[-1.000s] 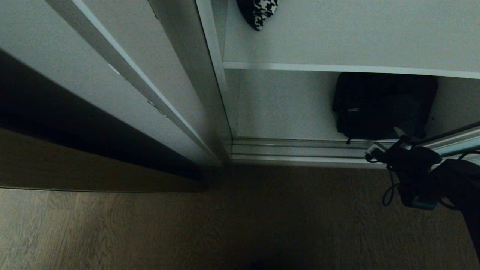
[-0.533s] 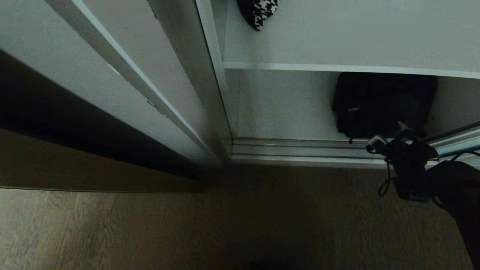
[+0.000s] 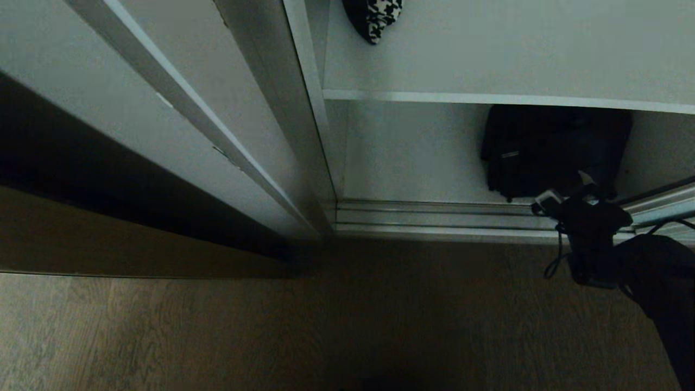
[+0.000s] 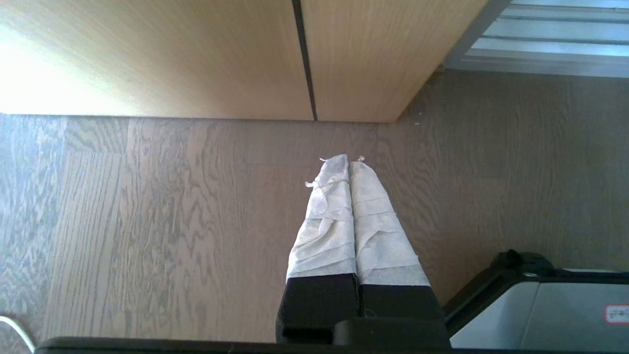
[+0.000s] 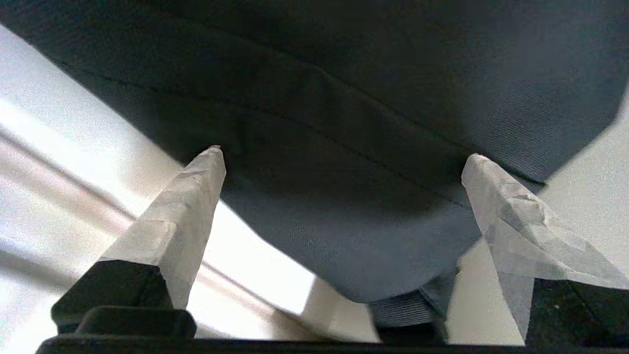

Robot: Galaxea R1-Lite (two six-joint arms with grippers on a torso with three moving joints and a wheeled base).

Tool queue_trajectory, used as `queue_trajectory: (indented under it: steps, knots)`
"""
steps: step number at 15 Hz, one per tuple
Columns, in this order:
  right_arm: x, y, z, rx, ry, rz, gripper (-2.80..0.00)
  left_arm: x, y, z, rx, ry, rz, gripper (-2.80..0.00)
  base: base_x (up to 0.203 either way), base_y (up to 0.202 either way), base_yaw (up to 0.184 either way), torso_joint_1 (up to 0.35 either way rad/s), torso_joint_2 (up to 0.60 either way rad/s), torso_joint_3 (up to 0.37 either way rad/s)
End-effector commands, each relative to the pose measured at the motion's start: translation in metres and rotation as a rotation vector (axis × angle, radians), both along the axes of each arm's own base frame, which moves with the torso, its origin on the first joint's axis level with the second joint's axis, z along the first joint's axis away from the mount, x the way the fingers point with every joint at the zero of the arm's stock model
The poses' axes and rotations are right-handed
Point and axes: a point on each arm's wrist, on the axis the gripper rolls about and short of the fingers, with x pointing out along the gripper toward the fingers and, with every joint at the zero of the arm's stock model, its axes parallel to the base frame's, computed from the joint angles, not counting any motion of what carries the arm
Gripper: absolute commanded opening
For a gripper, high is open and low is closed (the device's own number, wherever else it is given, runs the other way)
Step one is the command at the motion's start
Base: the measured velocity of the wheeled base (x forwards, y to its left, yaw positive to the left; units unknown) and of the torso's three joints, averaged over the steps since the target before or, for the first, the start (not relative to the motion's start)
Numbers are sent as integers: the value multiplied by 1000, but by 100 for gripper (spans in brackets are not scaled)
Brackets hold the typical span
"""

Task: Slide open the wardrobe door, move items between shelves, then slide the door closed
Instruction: Place the bag on the higher shelf

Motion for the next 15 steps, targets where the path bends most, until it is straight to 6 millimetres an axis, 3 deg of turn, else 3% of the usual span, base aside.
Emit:
queue_trajectory:
  steps: [1,5,6,15]
  knots:
    - [1,6,0,-7,-4,11,0,0,0,0,0,1,2,-280,0,0,0,0,0,0]
    - [3,10,-4,-5,5,20,0,0,0,0,0,1,2,-280,0,0,0,0,0,0]
    - [3,10,-5,-2,7,19,-280,0,0,0,0,1,1,-280,0,0,0,0,0,0]
    - [3,11,-9,3,18,19,-280,0,0,0,0,1,2,-280,0,0,0,0,0,0]
